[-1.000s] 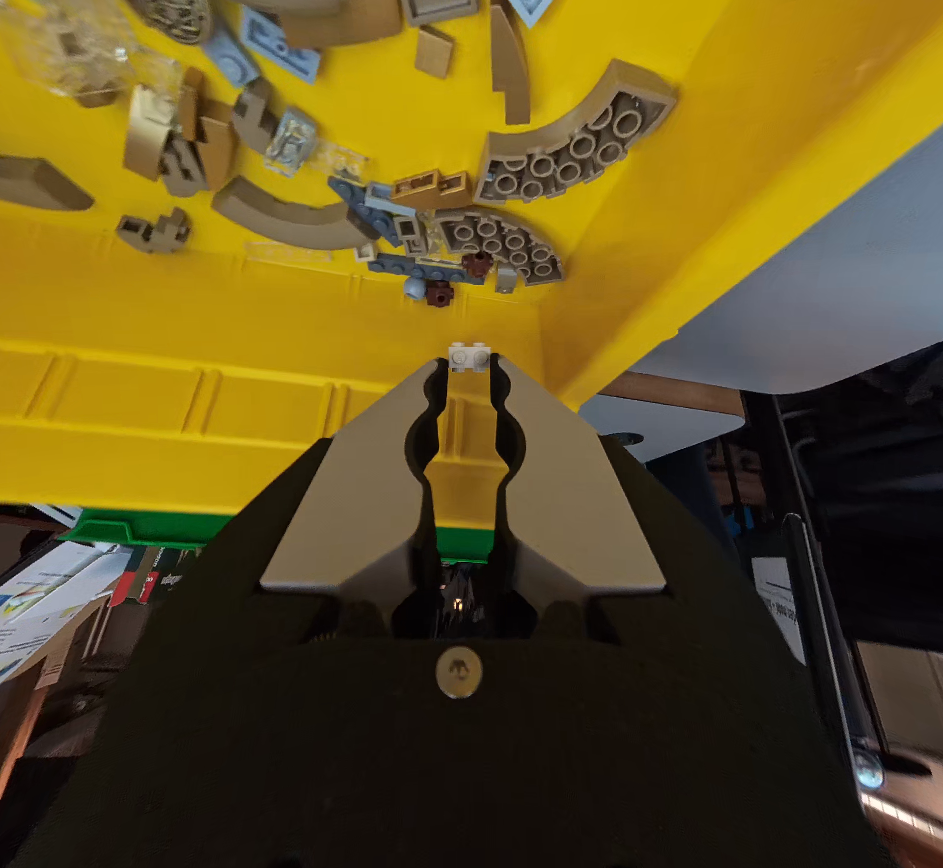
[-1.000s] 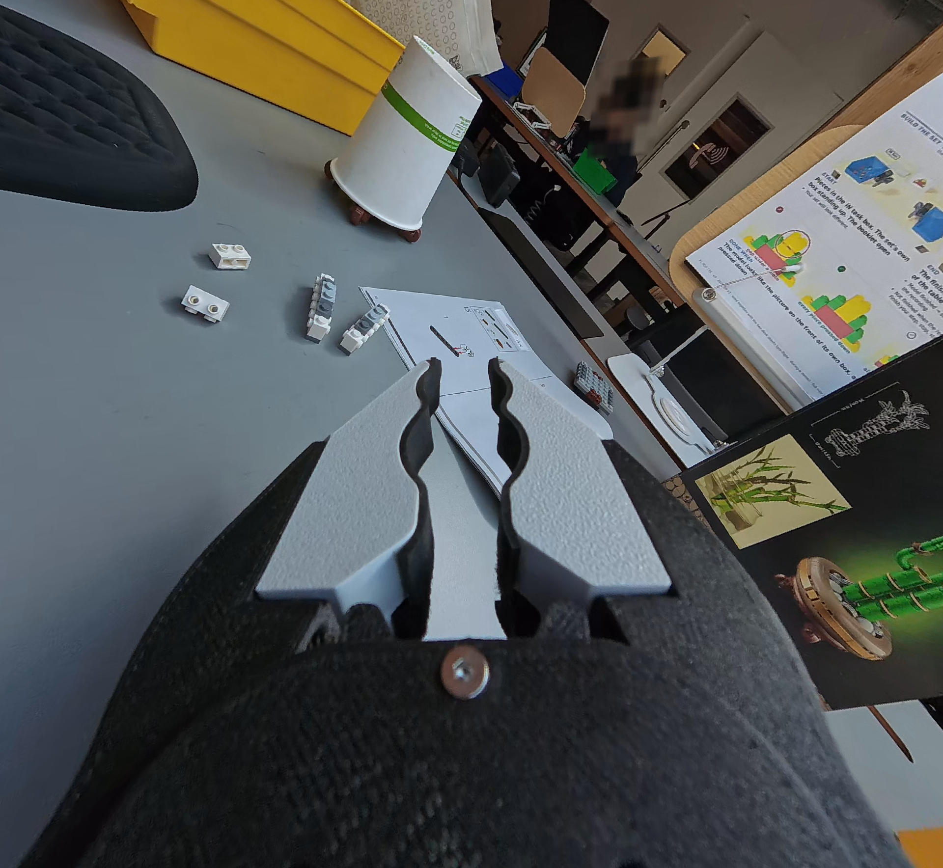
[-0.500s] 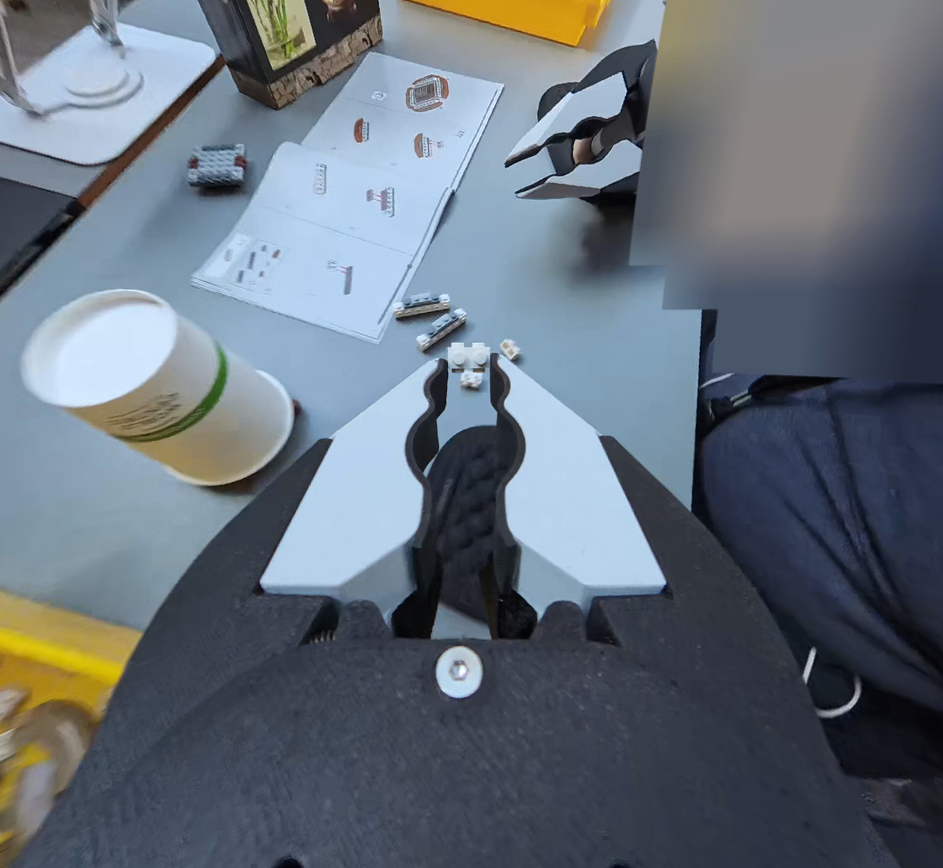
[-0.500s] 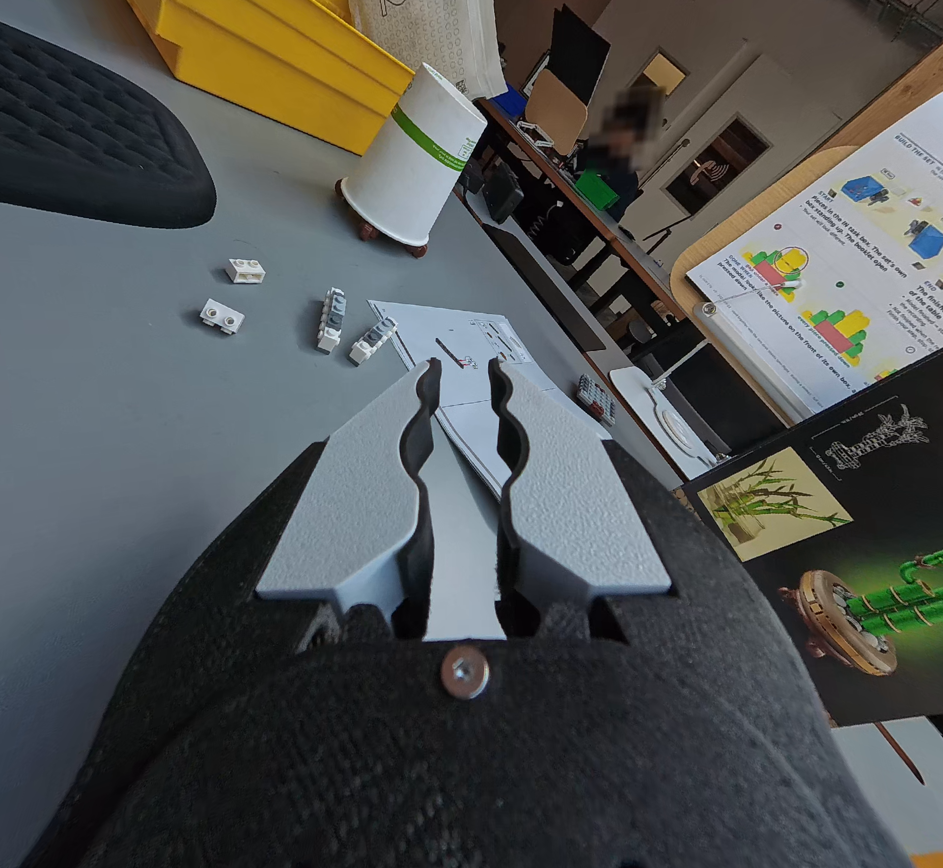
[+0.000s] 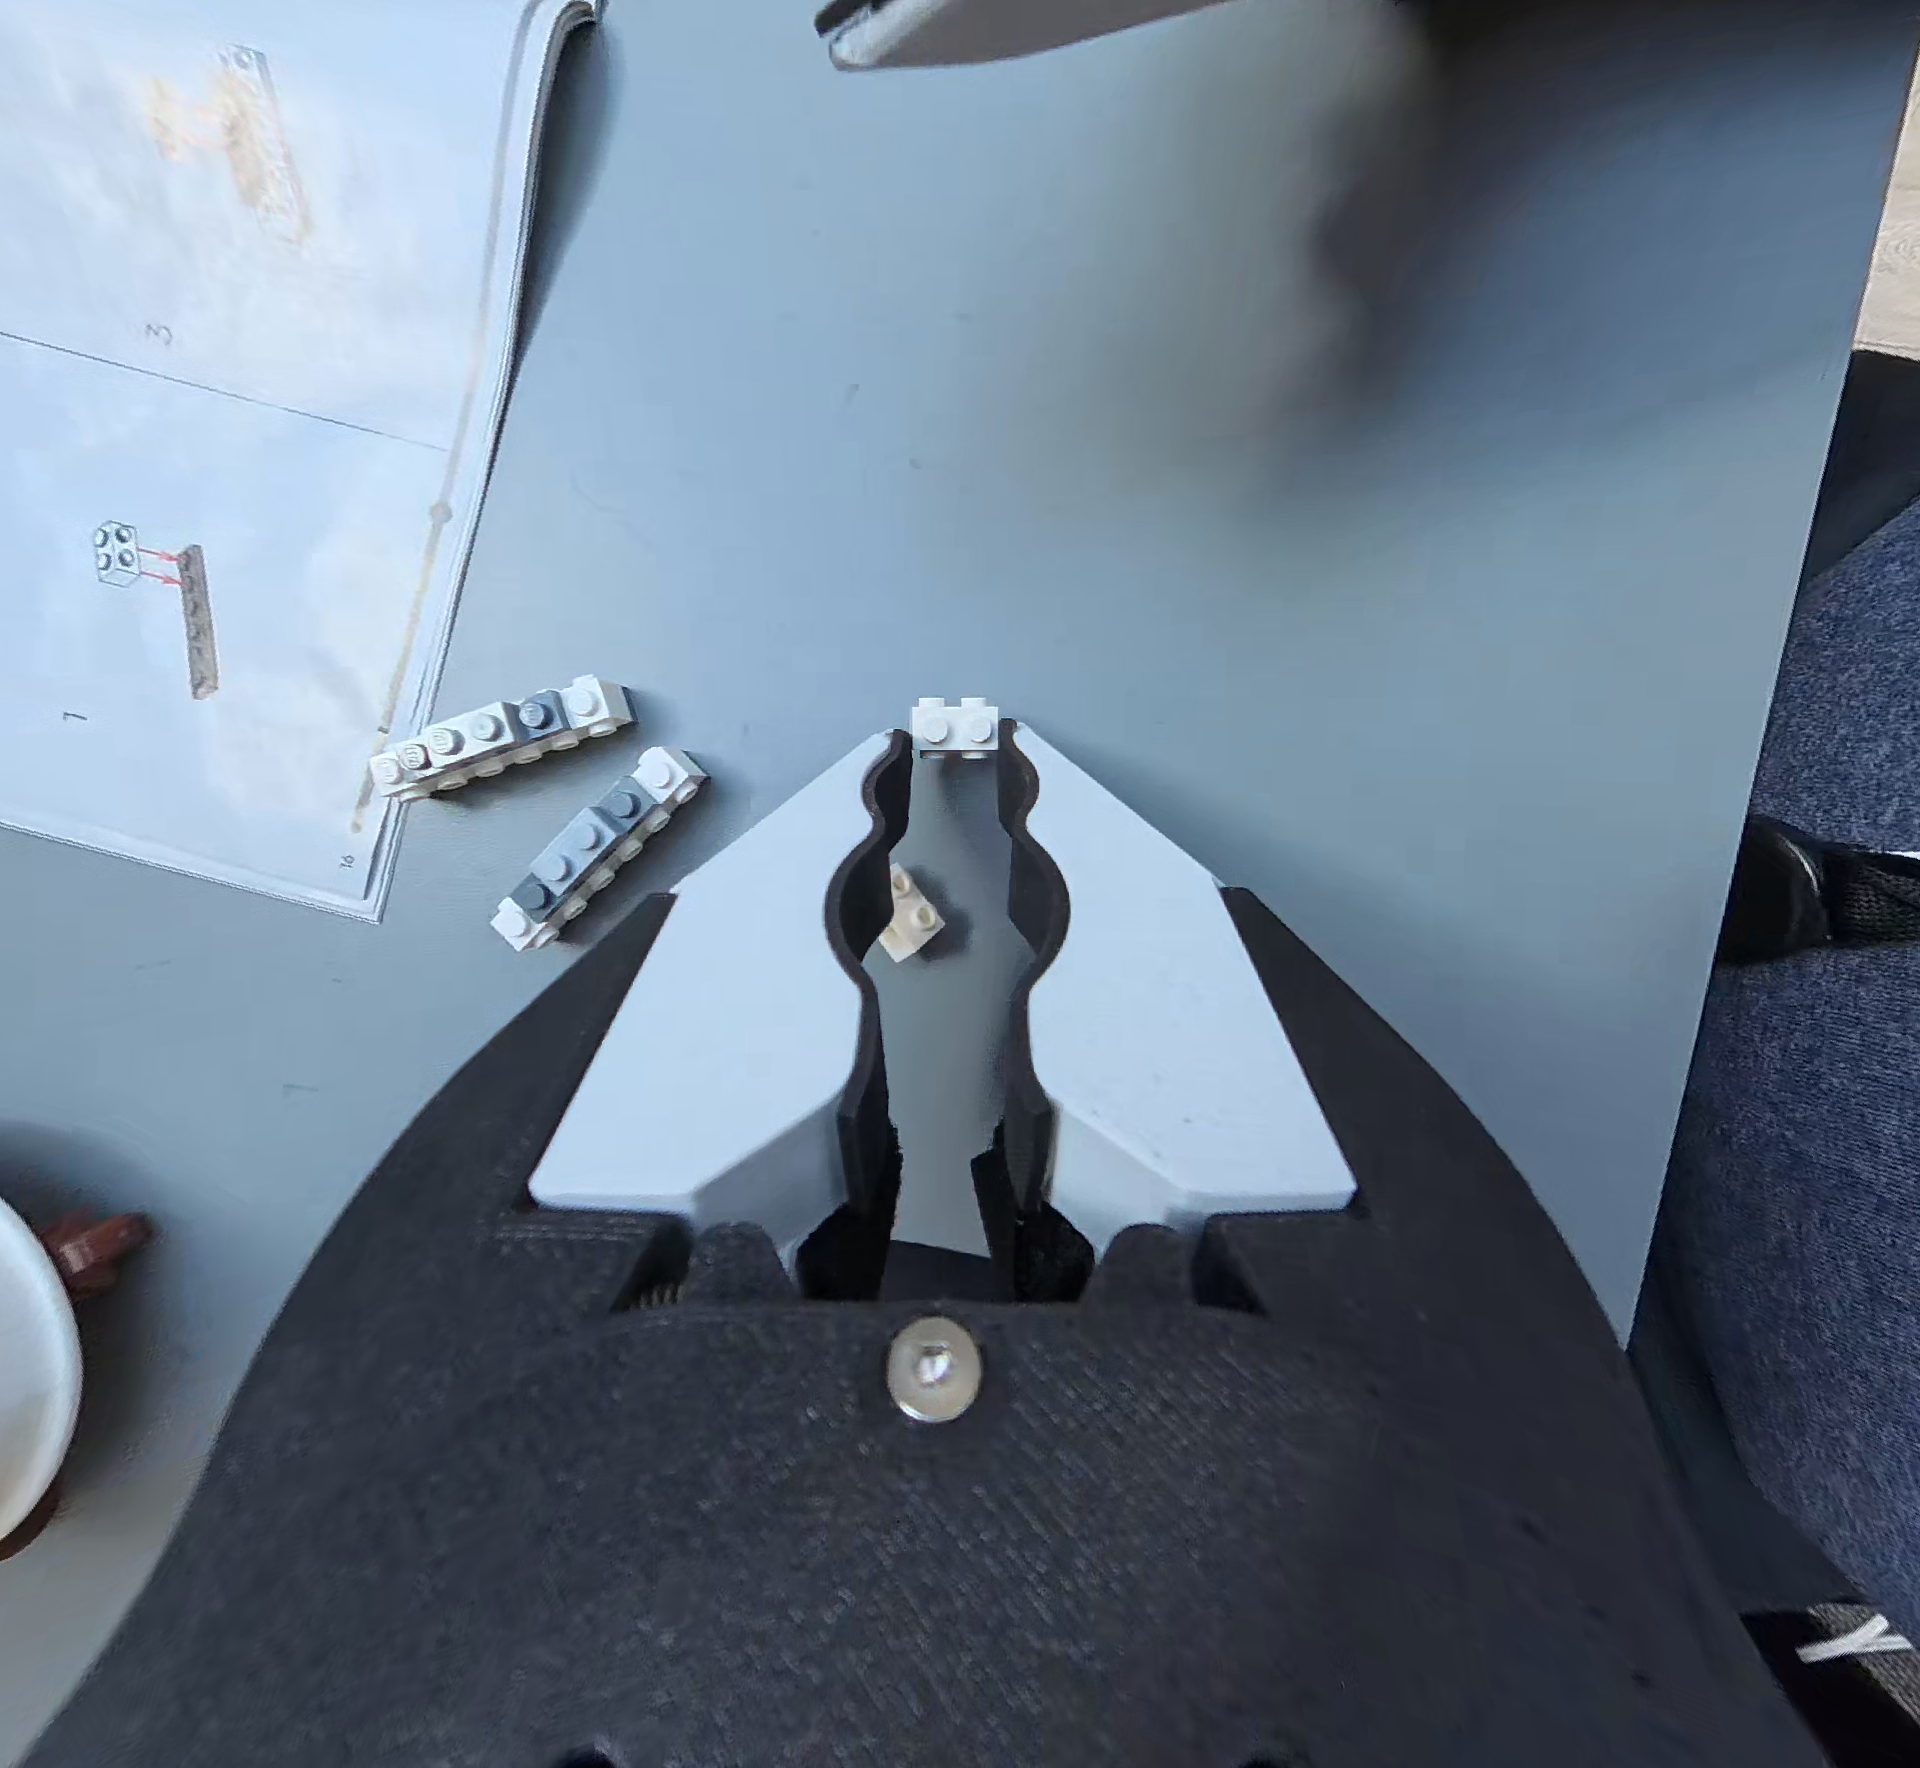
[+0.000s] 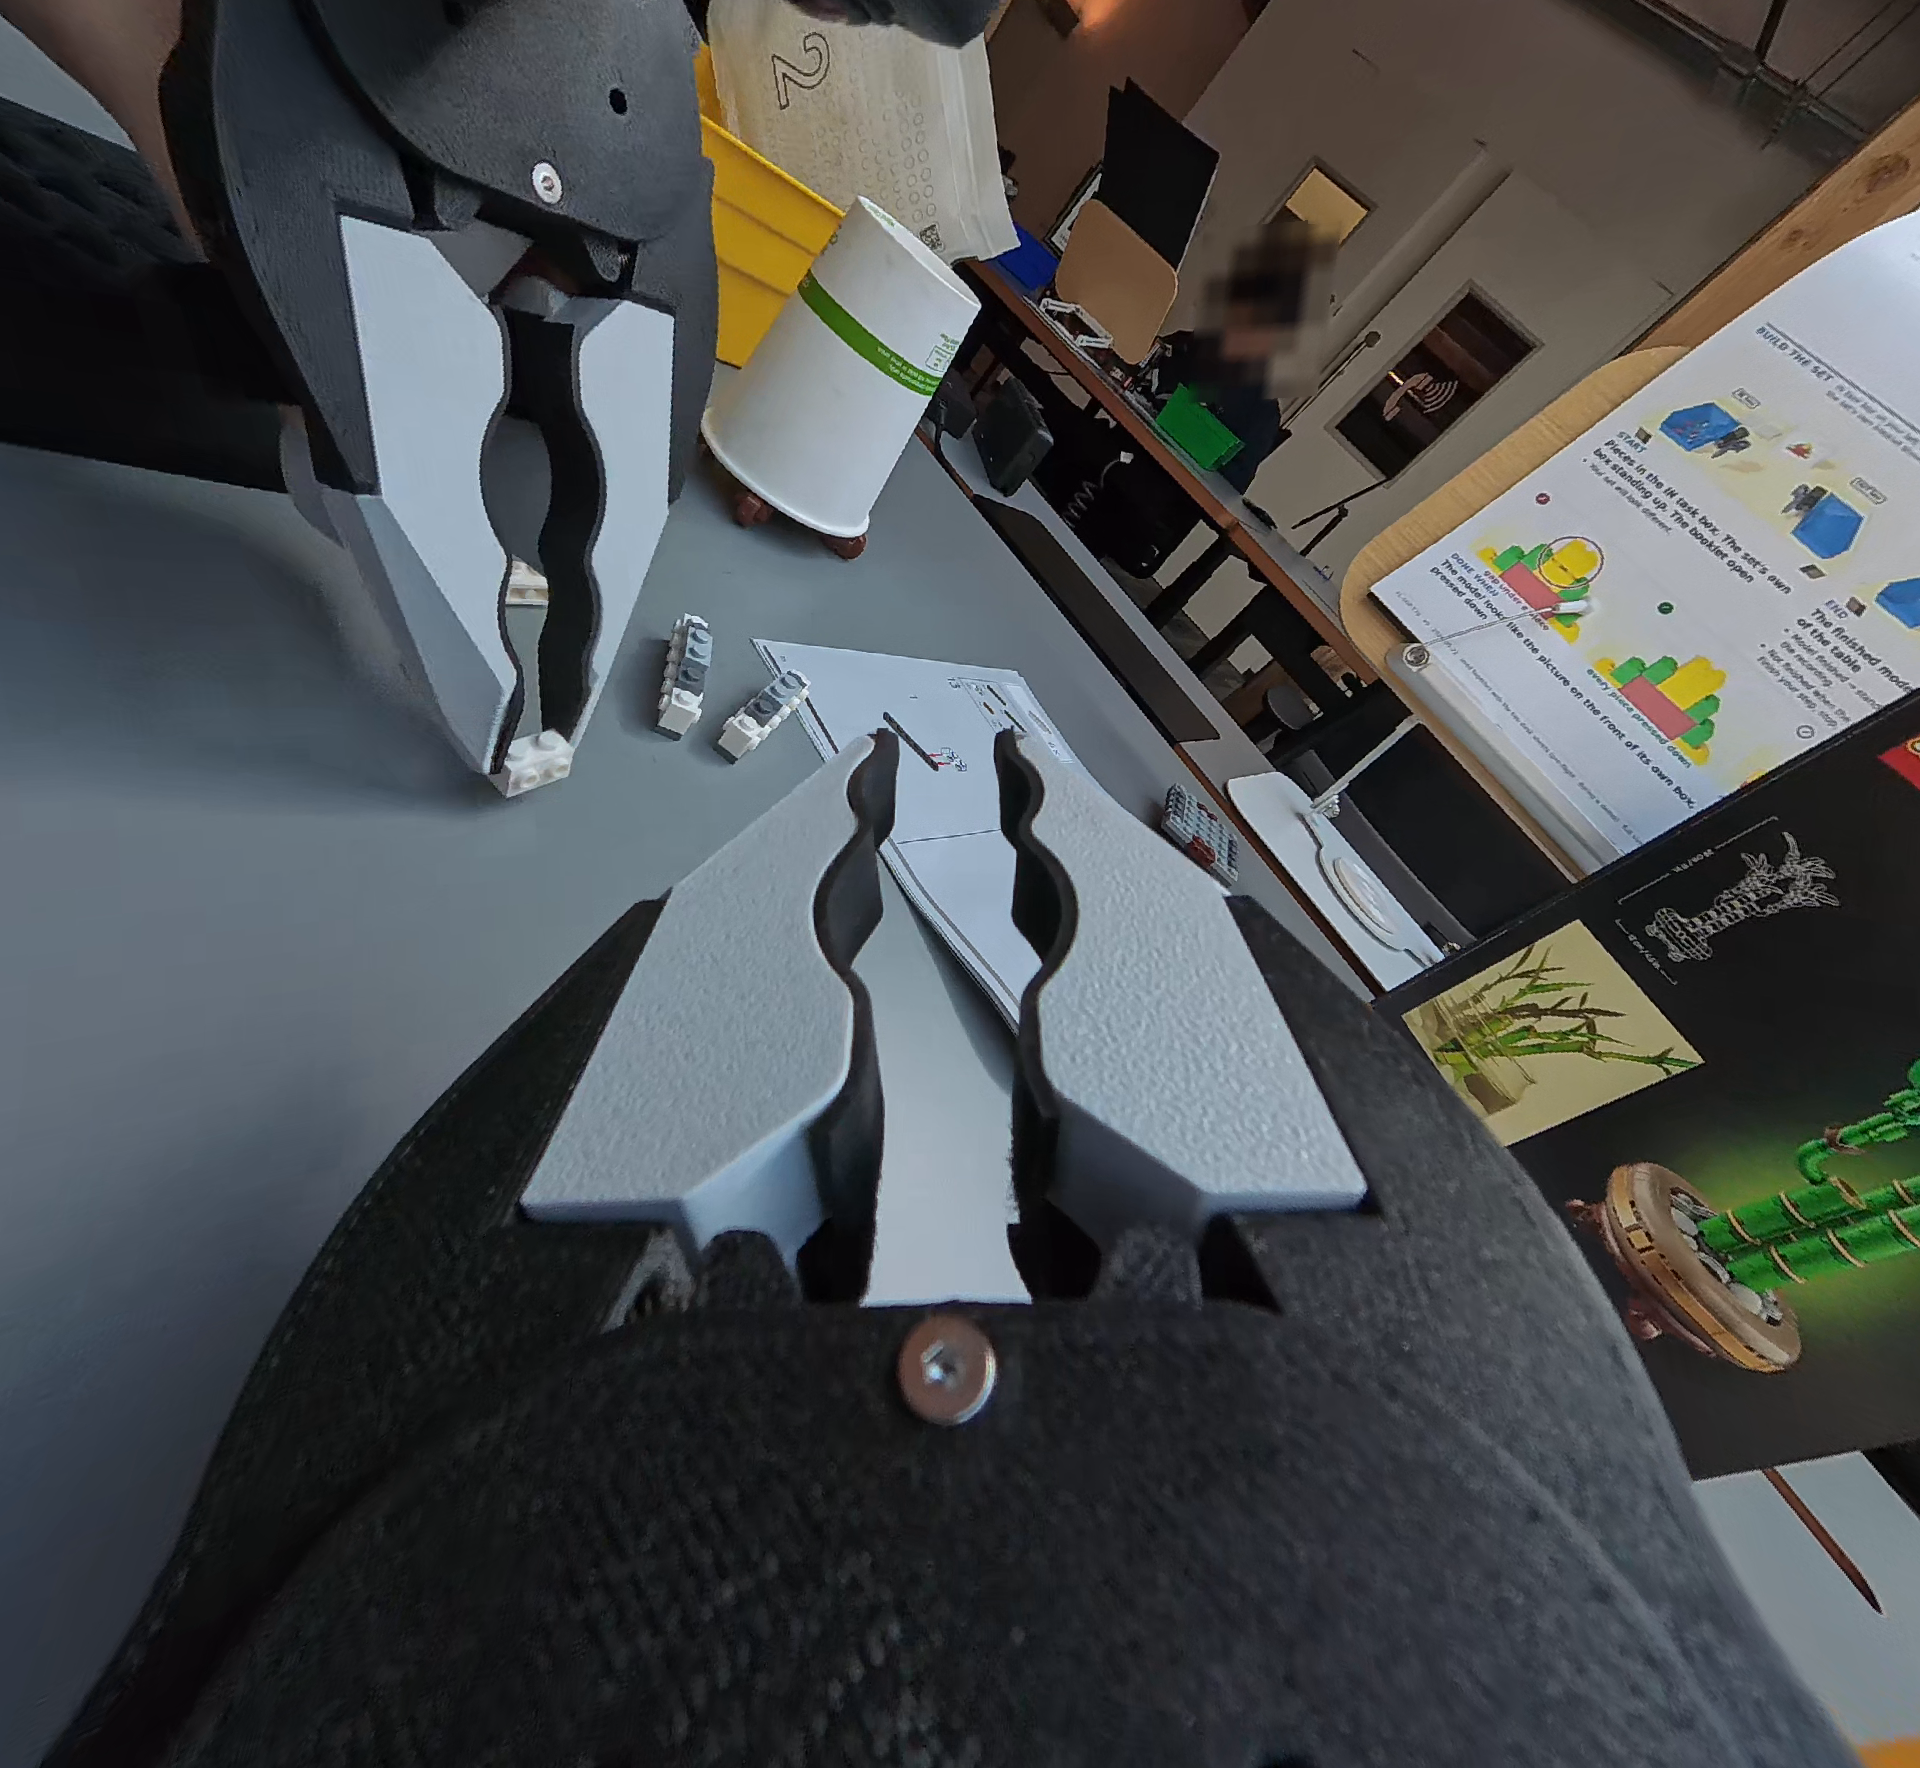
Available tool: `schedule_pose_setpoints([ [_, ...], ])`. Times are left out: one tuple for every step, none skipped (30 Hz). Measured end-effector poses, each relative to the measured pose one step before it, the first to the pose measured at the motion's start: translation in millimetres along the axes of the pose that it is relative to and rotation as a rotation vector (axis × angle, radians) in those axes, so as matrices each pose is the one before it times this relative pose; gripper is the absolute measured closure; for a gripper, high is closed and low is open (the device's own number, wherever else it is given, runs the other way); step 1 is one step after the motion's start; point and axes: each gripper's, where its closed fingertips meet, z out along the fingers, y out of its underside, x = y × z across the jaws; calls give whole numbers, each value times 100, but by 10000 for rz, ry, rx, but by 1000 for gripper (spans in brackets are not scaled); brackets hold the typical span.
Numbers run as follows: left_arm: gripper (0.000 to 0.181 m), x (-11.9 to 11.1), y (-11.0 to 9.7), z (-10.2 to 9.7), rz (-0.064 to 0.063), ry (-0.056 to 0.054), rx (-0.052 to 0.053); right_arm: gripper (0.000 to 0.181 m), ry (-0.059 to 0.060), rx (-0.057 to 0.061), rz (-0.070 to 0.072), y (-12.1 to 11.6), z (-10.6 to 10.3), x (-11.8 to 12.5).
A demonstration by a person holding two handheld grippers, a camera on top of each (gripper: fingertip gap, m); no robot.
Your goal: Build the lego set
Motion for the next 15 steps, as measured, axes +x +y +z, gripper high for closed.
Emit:
schedule_pose_setpoints([
  [167,141,117,159,-47,18,-63,163,-13,50,45,-72,-74,14],
  [167,126,107,78,-4,19,-47,163,-30,36,61,-40,-44,-13],
  [167,56,115,49,22,-16,-43,163,-24,21,52,-24,-28,-2],
  [166,-36,133,65,28,-66,-67,163,-20,16,28,-12,-18,-4],
  [166,-10,188,96,57,-51,-118,163,-17,17,16,-29,-1,-10],
  [166,0,100,80,74,-63,-76,163,-25,10,10,-17,0,-30],
  [165,-5,-15,43,57,-77,7,163,-20,-8,-9,9,6,-40],
  [165,52,-7,37,35,-41,13,163,-1,-17,-18,32,-13,-12],
  [165,16,59,16,-4,-42,0,163,1,-3,-4,12,-23,-5],
  [160,-97,36,-63,-71,-92,49,163,9,11,12,-19,-41,26],
  [155,-124,-83,-212,-152,-76,164,163,23,17,23,-19,-57,46],
  [153,-26,-240,-403,-238,22,298,163,28,23,33,-33,-43,74],
  [151,-10,-354,-614,-302,77,395,163,26,22,42,-31,-22,69],
  [148,-136,-413,-821,-287,37,454,163,23,22,31,-34,-9,54],
  [148,-270,-455,-979,-150,-23,507,163,36,18,6,-44,3,54],
])
